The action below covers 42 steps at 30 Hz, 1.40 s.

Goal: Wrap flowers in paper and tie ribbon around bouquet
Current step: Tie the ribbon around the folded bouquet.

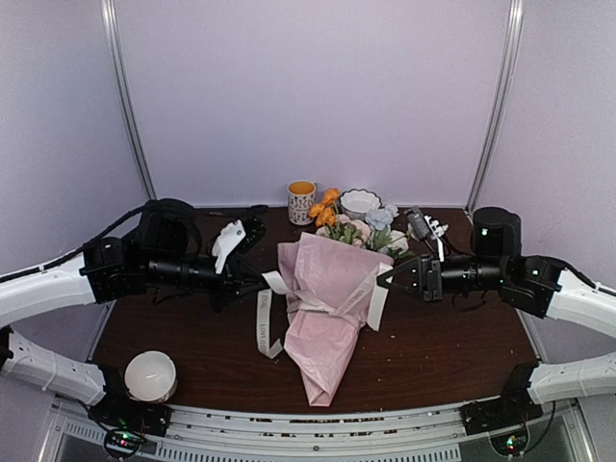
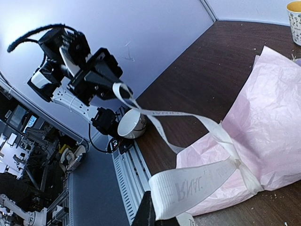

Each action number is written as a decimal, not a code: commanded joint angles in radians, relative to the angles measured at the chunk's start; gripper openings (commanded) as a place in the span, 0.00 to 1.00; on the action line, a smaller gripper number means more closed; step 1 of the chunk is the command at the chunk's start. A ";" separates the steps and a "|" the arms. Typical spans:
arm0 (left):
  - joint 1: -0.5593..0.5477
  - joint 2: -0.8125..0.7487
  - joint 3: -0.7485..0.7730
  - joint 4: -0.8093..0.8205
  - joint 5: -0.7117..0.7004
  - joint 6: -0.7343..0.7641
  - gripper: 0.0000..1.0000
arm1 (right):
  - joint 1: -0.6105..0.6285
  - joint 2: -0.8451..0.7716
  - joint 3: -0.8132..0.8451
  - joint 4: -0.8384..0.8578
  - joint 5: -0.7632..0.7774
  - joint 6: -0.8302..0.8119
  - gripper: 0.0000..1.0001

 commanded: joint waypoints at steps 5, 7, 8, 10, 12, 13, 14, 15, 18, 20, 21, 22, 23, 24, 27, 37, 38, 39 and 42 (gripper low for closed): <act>-0.072 -0.051 -0.045 -0.059 0.010 -0.055 0.00 | -0.022 0.075 0.097 -0.045 0.096 -0.052 0.00; -0.071 -0.051 -0.048 -0.054 -0.026 -0.056 0.00 | -0.022 0.080 0.110 -0.039 0.060 -0.059 0.00; -0.071 -0.048 -0.044 -0.055 -0.071 -0.056 0.00 | -0.021 0.081 0.112 -0.042 0.041 -0.062 0.00; -0.070 -0.031 -0.029 -0.061 -0.194 -0.063 0.00 | -0.009 0.081 0.109 -0.073 0.032 -0.077 0.00; -0.063 0.006 -0.004 -0.058 -0.279 -0.048 0.00 | 0.039 0.079 0.092 -0.115 0.056 -0.105 0.00; -0.050 0.035 0.017 -0.055 -0.310 -0.042 0.00 | 0.071 0.079 0.074 -0.123 0.066 -0.113 0.00; -0.035 0.065 0.048 -0.053 -0.332 -0.037 0.00 | 0.106 0.080 0.053 -0.123 0.068 -0.114 0.00; -0.014 0.101 0.098 -0.055 -0.346 -0.030 0.00 | 0.145 0.080 0.032 -0.126 0.068 -0.114 0.00; 0.086 0.198 0.218 -0.056 -0.372 -0.013 0.00 | 0.257 0.081 -0.031 -0.166 0.112 -0.107 0.00; 0.167 0.261 0.300 -0.058 -0.354 -0.016 0.00 | 0.311 0.093 -0.094 -0.154 0.138 -0.053 0.00; 0.199 0.294 0.335 -0.059 -0.341 -0.014 0.00 | 0.334 0.103 -0.130 -0.132 0.141 -0.020 0.00; 0.219 0.320 0.366 -0.057 -0.332 -0.002 0.00 | 0.359 0.116 -0.158 -0.122 0.154 0.005 0.00; 0.232 0.345 0.386 -0.049 -0.328 0.016 0.00 | 0.383 0.128 -0.180 -0.117 0.169 0.024 0.00; 0.239 0.367 0.404 -0.040 -0.326 0.033 0.00 | 0.403 0.141 -0.199 -0.113 0.182 0.042 0.00; 0.252 0.429 0.451 -0.037 -0.325 0.065 0.00 | 0.450 0.188 -0.242 -0.083 0.191 0.084 0.00; 0.285 0.550 0.513 -0.027 -0.315 0.071 0.00 | 0.504 0.259 -0.236 -0.061 0.170 0.084 0.00; 0.293 0.552 0.511 -0.030 -0.323 0.068 0.00 | 0.503 0.258 -0.234 -0.064 0.173 0.082 0.00; 0.304 0.554 0.506 -0.035 -0.329 0.062 0.00 | 0.503 0.255 -0.235 -0.071 0.182 0.081 0.00; 0.339 0.541 0.463 -0.045 -0.341 0.038 0.00 | 0.486 0.240 -0.235 -0.142 0.270 0.083 0.00</act>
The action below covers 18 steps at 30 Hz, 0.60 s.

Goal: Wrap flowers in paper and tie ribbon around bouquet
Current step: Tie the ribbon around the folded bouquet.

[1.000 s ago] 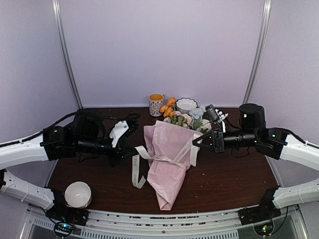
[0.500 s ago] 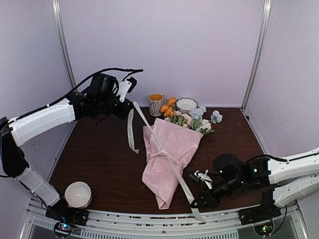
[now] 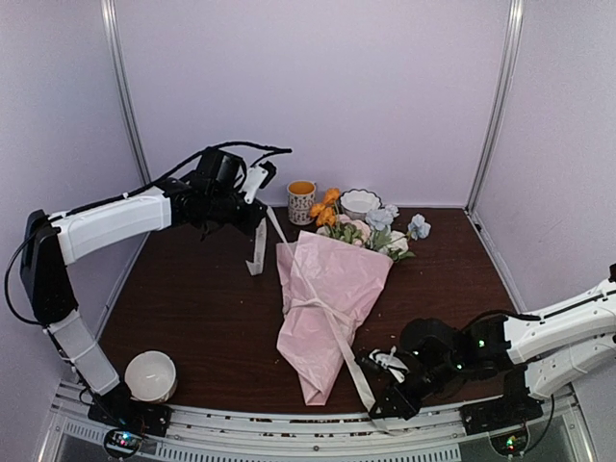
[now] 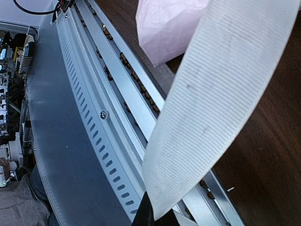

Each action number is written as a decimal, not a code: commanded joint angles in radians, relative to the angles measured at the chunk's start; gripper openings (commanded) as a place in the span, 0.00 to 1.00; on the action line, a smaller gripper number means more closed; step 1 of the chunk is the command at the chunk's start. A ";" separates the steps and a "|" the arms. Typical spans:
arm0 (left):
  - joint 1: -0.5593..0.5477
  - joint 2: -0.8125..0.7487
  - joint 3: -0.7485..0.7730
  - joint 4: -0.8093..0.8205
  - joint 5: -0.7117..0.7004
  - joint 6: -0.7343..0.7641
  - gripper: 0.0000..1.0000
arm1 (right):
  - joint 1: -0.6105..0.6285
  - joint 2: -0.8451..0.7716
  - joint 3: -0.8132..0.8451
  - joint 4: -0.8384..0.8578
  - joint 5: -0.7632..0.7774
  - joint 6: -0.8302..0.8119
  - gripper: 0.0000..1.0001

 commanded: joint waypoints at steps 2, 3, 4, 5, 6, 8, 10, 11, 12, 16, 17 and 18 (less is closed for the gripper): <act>0.067 -0.035 -0.068 0.025 -0.038 -0.035 0.00 | -0.059 -0.025 0.007 -0.112 0.167 0.012 0.00; 0.075 -0.050 -0.105 0.030 -0.045 -0.050 0.00 | -0.096 -0.036 0.000 -0.139 0.200 0.027 0.00; 0.082 -0.064 -0.142 0.038 -0.052 -0.062 0.00 | -0.137 -0.051 -0.013 -0.160 0.236 0.043 0.00; 0.089 -0.078 -0.179 0.046 -0.059 -0.074 0.00 | -0.182 -0.068 -0.028 -0.179 0.268 0.068 0.00; 0.093 -0.091 -0.218 0.052 -0.065 -0.084 0.00 | -0.234 -0.092 -0.046 -0.193 0.293 0.089 0.00; 0.101 -0.114 -0.282 0.056 -0.088 -0.101 0.00 | -0.363 -0.152 -0.090 -0.220 0.325 0.142 0.00; 0.112 -0.139 -0.342 0.049 -0.111 -0.125 0.00 | -0.504 -0.230 -0.155 -0.221 0.329 0.181 0.00; 0.119 -0.150 -0.372 0.047 -0.118 -0.140 0.00 | -0.572 -0.275 -0.182 -0.219 0.331 0.193 0.00; 0.130 -0.167 -0.399 0.044 -0.123 -0.156 0.00 | -0.632 -0.317 -0.207 -0.224 0.336 0.200 0.00; 0.163 -0.238 -0.508 0.024 -0.153 -0.227 0.00 | -0.832 -0.497 -0.288 -0.206 0.307 0.277 0.00; 0.172 -0.257 -0.527 0.012 -0.170 -0.246 0.00 | -0.856 -0.539 -0.293 -0.221 0.341 0.302 0.00; 0.186 -0.278 -0.547 -0.003 -0.182 -0.268 0.00 | -0.884 -0.583 -0.289 -0.248 0.379 0.323 0.00</act>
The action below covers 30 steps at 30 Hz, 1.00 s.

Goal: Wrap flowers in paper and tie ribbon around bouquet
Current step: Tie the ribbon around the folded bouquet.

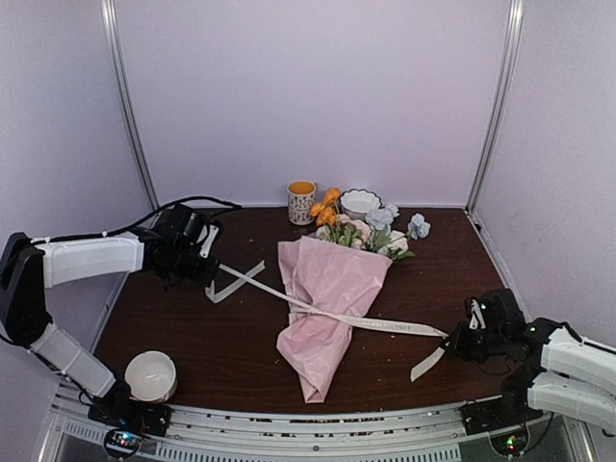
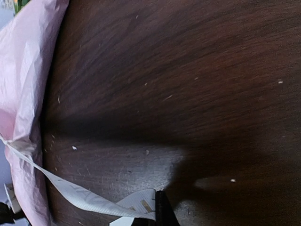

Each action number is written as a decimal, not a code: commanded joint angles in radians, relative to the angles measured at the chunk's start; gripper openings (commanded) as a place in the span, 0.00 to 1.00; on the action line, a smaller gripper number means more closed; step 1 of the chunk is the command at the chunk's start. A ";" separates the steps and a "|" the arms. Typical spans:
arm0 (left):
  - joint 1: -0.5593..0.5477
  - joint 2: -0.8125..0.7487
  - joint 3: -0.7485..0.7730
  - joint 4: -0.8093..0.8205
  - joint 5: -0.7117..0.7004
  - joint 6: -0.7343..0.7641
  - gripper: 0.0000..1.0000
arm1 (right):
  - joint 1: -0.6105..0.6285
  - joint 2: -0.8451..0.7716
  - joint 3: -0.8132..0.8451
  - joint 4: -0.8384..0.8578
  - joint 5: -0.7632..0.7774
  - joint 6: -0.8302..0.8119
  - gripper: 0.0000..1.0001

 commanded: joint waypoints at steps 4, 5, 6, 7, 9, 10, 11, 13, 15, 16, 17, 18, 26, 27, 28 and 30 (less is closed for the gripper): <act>0.108 -0.155 -0.151 -0.023 -0.047 -0.194 0.00 | -0.293 -0.325 0.017 -0.176 0.223 0.090 0.00; 0.117 -0.174 -0.178 -0.021 -0.046 -0.209 0.00 | -0.364 -0.360 0.023 -0.184 0.221 0.055 0.00; 0.120 -0.191 -0.201 -0.021 -0.048 -0.226 0.00 | -0.450 -0.375 0.025 -0.177 0.199 0.032 0.00; 0.125 -0.207 -0.225 -0.019 -0.045 -0.241 0.00 | -0.537 -0.371 0.020 -0.153 0.141 0.009 0.00; 0.133 -0.236 -0.272 -0.007 -0.030 -0.269 0.00 | -0.719 -0.300 0.004 -0.082 0.011 -0.031 0.00; 0.138 -0.250 -0.295 -0.001 -0.021 -0.283 0.00 | -0.782 -0.251 0.009 -0.054 -0.022 -0.056 0.00; 0.140 -0.264 -0.321 0.001 -0.016 -0.296 0.00 | -0.825 -0.204 0.022 -0.036 -0.022 -0.082 0.00; 0.147 -0.297 -0.357 0.004 -0.010 -0.318 0.00 | -0.873 -0.121 0.063 0.007 0.009 -0.131 0.00; 0.147 -0.334 -0.393 0.018 0.007 -0.341 0.00 | -0.900 -0.038 0.116 0.034 0.037 -0.170 0.00; 0.147 -0.351 -0.414 0.026 0.020 -0.352 0.00 | -0.907 -0.008 0.140 0.043 0.047 -0.182 0.00; 0.147 -0.367 -0.430 0.030 0.024 -0.361 0.00 | -0.913 0.020 0.160 0.051 0.062 -0.194 0.00; 0.148 -0.380 -0.448 0.030 0.028 -0.369 0.00 | -0.920 0.044 0.172 0.064 0.072 -0.202 0.00; 0.153 -0.423 -0.523 0.021 0.028 -0.389 0.00 | -0.979 0.189 0.173 0.154 0.075 -0.244 0.00; 0.154 -0.429 -0.523 0.017 0.027 -0.393 0.00 | -0.983 0.193 0.172 0.158 0.080 -0.252 0.00; 0.157 -0.433 -0.523 0.012 0.026 -0.394 0.00 | -0.987 0.195 0.172 0.159 0.085 -0.261 0.00; 0.161 -0.437 -0.525 0.008 0.020 -0.394 0.00 | -0.996 0.203 0.172 0.165 0.081 -0.275 0.00</act>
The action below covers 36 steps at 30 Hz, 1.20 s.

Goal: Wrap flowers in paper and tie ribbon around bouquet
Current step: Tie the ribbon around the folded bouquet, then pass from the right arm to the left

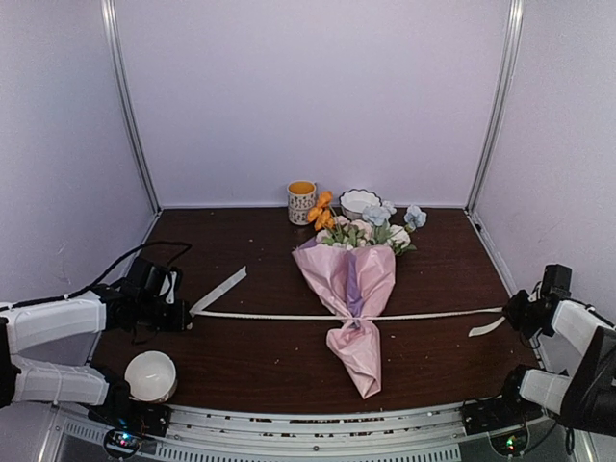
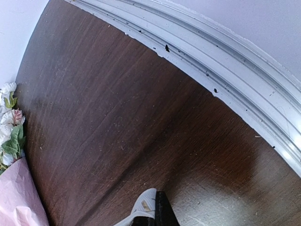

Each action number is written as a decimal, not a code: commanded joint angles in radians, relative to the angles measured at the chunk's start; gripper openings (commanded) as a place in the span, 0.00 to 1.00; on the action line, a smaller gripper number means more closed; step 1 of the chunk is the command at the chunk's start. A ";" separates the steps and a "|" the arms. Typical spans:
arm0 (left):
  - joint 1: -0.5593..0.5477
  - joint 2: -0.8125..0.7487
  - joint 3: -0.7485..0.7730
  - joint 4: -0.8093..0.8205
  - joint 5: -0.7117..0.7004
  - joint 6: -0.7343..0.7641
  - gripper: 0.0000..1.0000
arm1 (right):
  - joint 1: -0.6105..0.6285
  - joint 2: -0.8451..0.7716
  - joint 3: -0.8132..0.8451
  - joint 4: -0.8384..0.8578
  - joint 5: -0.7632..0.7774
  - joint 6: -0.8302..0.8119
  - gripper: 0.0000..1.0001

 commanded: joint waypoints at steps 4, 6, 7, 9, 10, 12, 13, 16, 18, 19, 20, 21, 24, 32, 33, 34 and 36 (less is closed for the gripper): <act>0.064 -0.018 -0.018 -0.046 -0.148 -0.036 0.00 | -0.070 0.039 0.029 0.133 0.157 -0.061 0.00; 0.065 -0.021 -0.015 -0.046 -0.146 -0.032 0.00 | -0.073 0.044 0.034 0.133 0.138 -0.078 0.00; 0.065 -0.022 -0.013 -0.039 -0.129 -0.006 0.00 | -0.067 0.037 0.040 0.127 0.127 -0.089 0.00; 0.055 -0.037 -0.004 -0.002 -0.047 0.052 0.00 | -0.025 0.001 0.054 0.109 0.103 -0.112 0.00; 0.031 -0.043 0.004 0.021 -0.013 0.071 0.00 | 0.025 -0.027 0.065 0.095 0.110 -0.125 0.00; -0.046 -0.040 0.032 0.061 0.006 0.095 0.00 | 0.133 -0.098 0.099 0.065 0.116 -0.142 0.00; -0.093 -0.028 0.052 0.068 -0.005 0.109 0.00 | 0.192 -0.130 0.119 0.055 0.107 -0.146 0.00; -0.204 0.018 0.130 0.072 -0.011 0.170 0.10 | 0.354 -0.201 0.206 0.026 0.057 -0.145 0.00; -0.268 0.041 0.186 0.081 0.006 0.221 0.29 | 0.476 -0.221 0.274 0.012 0.028 -0.143 0.00; -0.302 0.049 0.219 0.086 0.007 0.249 0.38 | 0.549 -0.225 0.307 0.017 0.015 -0.143 0.00; -0.339 0.053 0.250 0.099 0.010 0.280 0.45 | 0.621 -0.225 0.338 0.026 -0.004 -0.145 0.00; -0.373 0.057 0.290 0.120 0.018 0.310 0.49 | 0.713 -0.222 0.367 0.045 -0.023 -0.146 0.00; -0.459 0.104 0.408 0.215 0.106 0.387 0.53 | 0.936 -0.199 0.469 0.115 -0.016 -0.147 0.00; -0.642 0.455 0.883 0.319 0.422 0.524 0.72 | 1.300 -0.002 0.764 0.159 0.058 -0.188 0.00; -0.648 0.483 0.920 0.317 0.430 0.527 0.74 | 1.323 0.016 0.792 0.161 0.063 -0.192 0.00; -0.651 0.505 0.947 0.318 0.434 0.525 0.77 | 1.340 0.030 0.815 0.166 0.064 -0.194 0.00; -0.653 0.538 0.977 0.330 0.439 0.522 0.86 | 1.363 0.054 0.851 0.173 0.065 -0.195 0.00</act>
